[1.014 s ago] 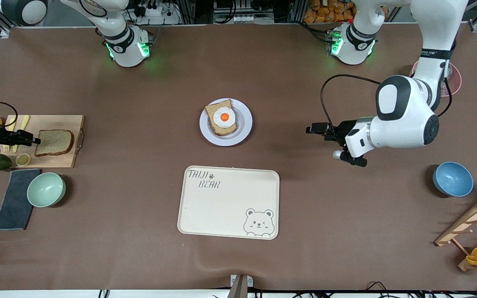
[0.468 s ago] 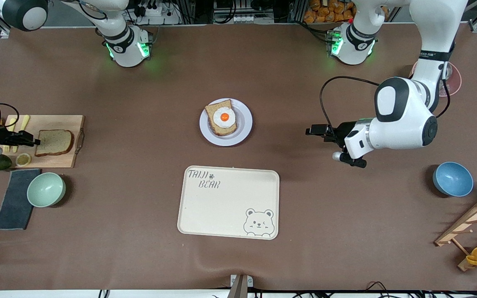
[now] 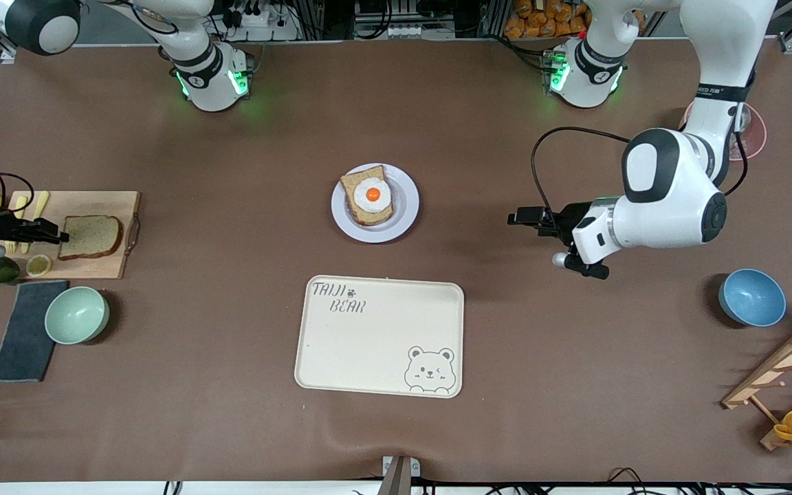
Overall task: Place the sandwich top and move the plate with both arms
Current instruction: 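Lower the right gripper onto the bread slice on the cutting board and grasp, then lift the bread slice with the right gripper and carry it toward the plate, then lay the bread on the egg toast while the left gripper nears the plate, then grasp the plate rim with the left gripper while the right gripper withdraws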
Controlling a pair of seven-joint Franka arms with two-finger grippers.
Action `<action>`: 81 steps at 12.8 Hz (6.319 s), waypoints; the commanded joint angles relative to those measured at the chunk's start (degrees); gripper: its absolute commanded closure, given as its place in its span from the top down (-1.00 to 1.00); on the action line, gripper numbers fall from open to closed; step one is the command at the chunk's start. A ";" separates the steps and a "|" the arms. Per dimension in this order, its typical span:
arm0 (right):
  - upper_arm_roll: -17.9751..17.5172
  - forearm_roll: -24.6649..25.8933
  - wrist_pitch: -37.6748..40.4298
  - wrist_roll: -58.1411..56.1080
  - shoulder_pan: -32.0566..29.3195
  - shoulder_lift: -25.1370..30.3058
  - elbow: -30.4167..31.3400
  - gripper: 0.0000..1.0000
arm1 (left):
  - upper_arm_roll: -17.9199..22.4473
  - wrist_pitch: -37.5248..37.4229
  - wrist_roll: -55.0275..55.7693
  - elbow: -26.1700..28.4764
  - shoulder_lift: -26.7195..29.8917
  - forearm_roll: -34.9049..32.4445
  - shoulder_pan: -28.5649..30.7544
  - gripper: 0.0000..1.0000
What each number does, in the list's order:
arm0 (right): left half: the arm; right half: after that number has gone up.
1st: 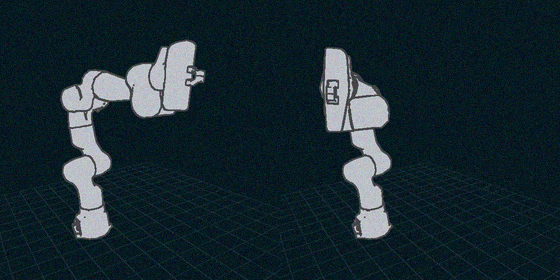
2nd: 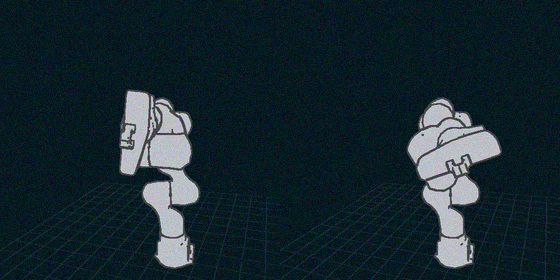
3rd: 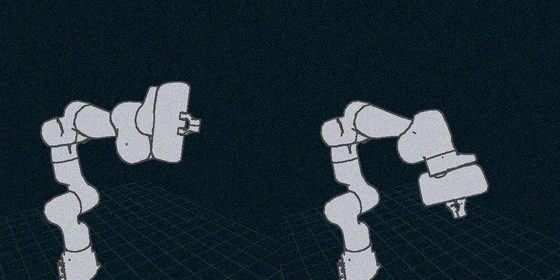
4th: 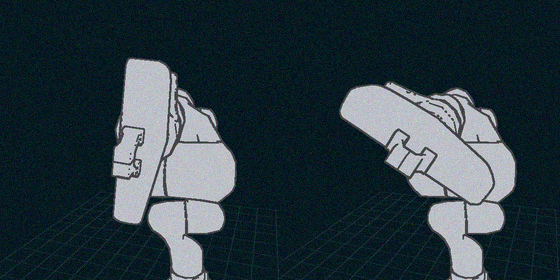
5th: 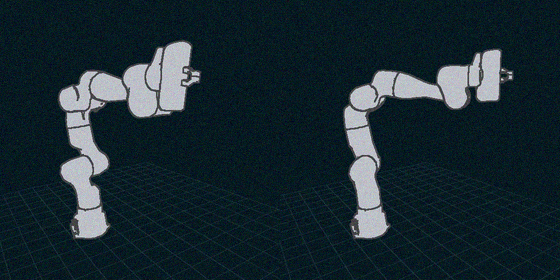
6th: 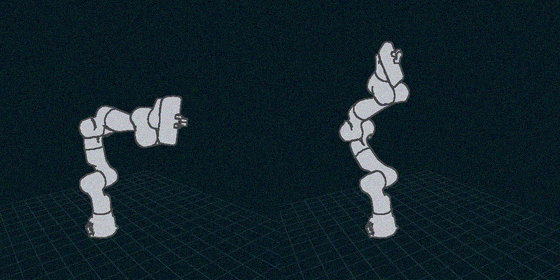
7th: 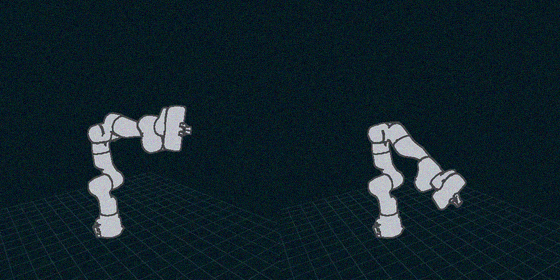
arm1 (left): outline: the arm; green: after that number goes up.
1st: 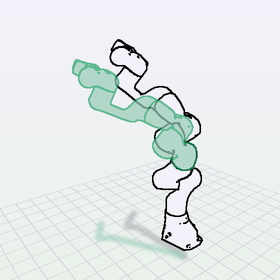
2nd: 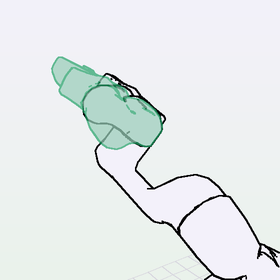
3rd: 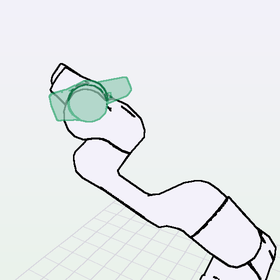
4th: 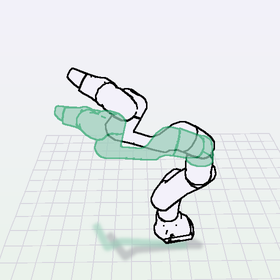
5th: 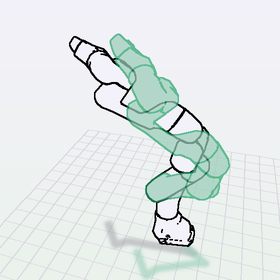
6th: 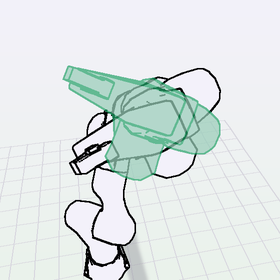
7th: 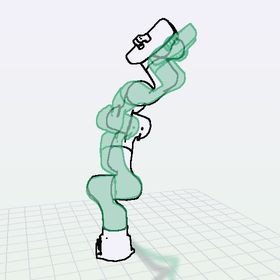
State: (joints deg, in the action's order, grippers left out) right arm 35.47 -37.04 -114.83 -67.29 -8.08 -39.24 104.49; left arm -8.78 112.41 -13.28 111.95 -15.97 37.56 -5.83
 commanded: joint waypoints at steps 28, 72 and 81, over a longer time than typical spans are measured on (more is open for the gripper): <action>-16.64 -0.57 39.88 36.93 4.39 9.69 -10.99 -1.00 | -0.19 3.25 -9.92 0.11 -1.70 8.22 -0.05 1.00; -46.83 20.92 12.06 73.27 2.54 24.30 5.04 1.00 | -9.33 21.53 -14.57 5.03 -14.71 30.97 -12.44 1.00; -30.46 26.06 34.75 60.30 3.51 29.46 -9.57 1.00 | -9.24 23.20 -27.94 7.58 -17.17 45.49 -15.26 1.00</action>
State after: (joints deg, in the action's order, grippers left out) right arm 4.94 -12.22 -82.92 -13.20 -6.13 -13.14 96.11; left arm -18.16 134.79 -39.85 119.24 -33.50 81.13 -20.17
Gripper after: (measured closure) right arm 0.000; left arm 0.000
